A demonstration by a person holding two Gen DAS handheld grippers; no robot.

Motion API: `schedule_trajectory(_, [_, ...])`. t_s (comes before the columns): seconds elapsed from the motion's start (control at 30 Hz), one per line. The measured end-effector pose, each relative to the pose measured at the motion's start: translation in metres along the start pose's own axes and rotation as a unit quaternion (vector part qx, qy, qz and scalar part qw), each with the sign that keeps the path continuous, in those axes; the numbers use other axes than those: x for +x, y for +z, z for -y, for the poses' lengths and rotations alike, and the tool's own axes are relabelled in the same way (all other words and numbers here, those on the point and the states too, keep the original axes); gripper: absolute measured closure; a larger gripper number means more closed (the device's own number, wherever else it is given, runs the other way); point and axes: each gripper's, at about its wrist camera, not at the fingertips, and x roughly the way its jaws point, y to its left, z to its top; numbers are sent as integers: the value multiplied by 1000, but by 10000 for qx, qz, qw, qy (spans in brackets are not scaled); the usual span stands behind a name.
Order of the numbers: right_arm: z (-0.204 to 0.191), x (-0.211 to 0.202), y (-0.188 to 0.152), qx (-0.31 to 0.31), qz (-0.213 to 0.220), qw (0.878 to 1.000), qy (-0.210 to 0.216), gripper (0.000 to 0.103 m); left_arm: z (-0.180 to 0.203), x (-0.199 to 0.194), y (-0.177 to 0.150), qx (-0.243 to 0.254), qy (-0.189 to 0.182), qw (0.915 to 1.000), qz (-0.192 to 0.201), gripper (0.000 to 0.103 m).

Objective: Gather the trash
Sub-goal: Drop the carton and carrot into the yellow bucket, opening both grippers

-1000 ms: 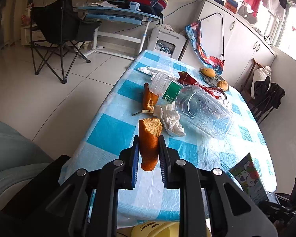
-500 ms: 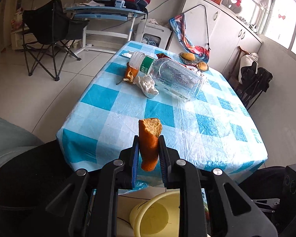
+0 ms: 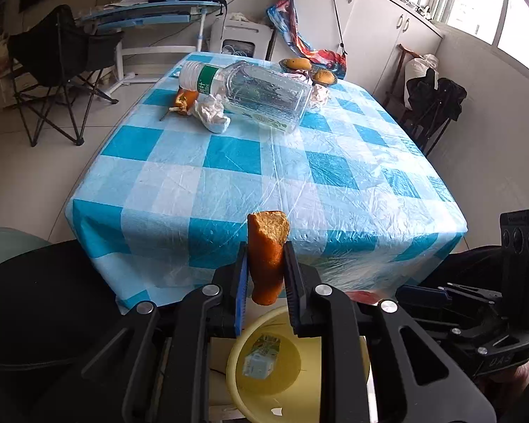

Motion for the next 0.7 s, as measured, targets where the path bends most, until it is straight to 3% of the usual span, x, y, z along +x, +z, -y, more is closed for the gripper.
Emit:
schedule_trajectory(0.17, [16, -11, 3, 382, 386, 9985, -53, 27, 21, 7, -11, 387, -211, 9985, -314, 85])
schedule_trajectory(0.37, [28, -14, 7, 661, 533, 9964, -37, 26, 49, 17, -27, 1001, -543, 9901, -820, 80])
schedule_trajectory(0.43, [28, -14, 8, 678, 556, 9961, -35, 25, 58, 19, -33, 1155, -640, 9867, -949, 60])
schedule_trajectory(0.5, [28, -14, 8, 684, 585, 9959, -43, 25, 65, 16, -37, 1273, -625, 9858, -900, 49])
schedule_trajectory(0.7, [28, -17, 8, 708, 649, 9954, -53, 24, 65, 2, -31, 1363, -371, 9883, -567, 29])
